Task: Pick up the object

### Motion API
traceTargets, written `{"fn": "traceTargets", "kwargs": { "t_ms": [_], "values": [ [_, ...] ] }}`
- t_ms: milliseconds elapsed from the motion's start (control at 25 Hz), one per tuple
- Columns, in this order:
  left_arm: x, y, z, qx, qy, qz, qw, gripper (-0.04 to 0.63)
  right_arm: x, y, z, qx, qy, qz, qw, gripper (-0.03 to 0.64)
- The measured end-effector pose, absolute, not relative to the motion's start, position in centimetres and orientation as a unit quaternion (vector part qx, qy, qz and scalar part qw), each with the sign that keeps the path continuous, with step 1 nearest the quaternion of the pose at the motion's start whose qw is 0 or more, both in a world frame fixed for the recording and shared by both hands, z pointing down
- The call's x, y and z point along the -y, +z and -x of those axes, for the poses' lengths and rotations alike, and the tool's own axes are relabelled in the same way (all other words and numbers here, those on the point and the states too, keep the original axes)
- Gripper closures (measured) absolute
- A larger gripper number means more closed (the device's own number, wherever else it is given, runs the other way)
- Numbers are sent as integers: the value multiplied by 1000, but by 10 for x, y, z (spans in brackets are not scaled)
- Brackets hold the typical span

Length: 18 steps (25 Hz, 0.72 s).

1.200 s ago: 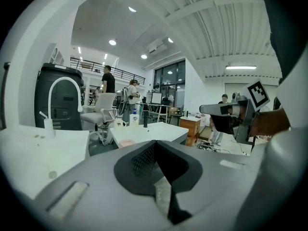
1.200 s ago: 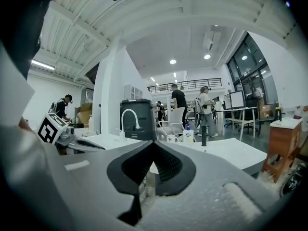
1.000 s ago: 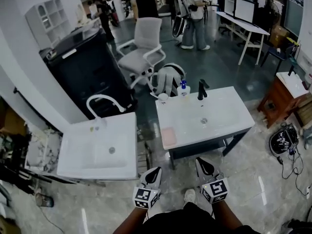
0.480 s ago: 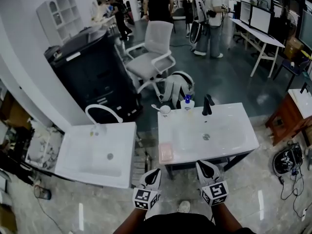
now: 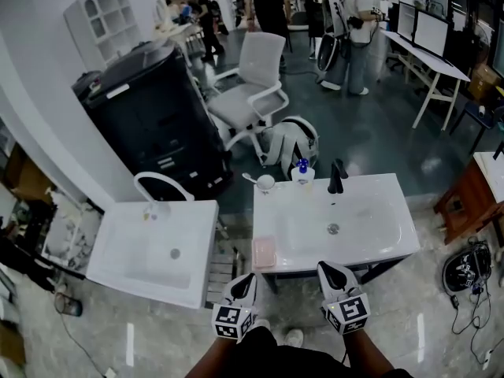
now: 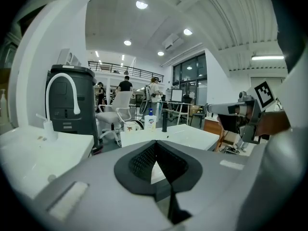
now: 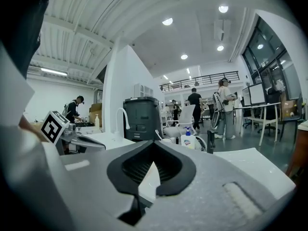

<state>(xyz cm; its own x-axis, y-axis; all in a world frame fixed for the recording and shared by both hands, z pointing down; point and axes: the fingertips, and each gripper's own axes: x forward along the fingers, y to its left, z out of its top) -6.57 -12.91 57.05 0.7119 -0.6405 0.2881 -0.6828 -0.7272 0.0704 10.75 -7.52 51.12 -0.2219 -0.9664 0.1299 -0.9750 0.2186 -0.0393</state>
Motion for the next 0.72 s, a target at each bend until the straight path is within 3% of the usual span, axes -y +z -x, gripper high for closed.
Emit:
{"fn": "traceTargets", "kwargs": {
  "t_ms": [720],
  "values": [
    [222, 570, 28, 346, 121, -926, 95, 577, 172, 508, -136, 775, 59, -628, 41, 614]
  ]
}}
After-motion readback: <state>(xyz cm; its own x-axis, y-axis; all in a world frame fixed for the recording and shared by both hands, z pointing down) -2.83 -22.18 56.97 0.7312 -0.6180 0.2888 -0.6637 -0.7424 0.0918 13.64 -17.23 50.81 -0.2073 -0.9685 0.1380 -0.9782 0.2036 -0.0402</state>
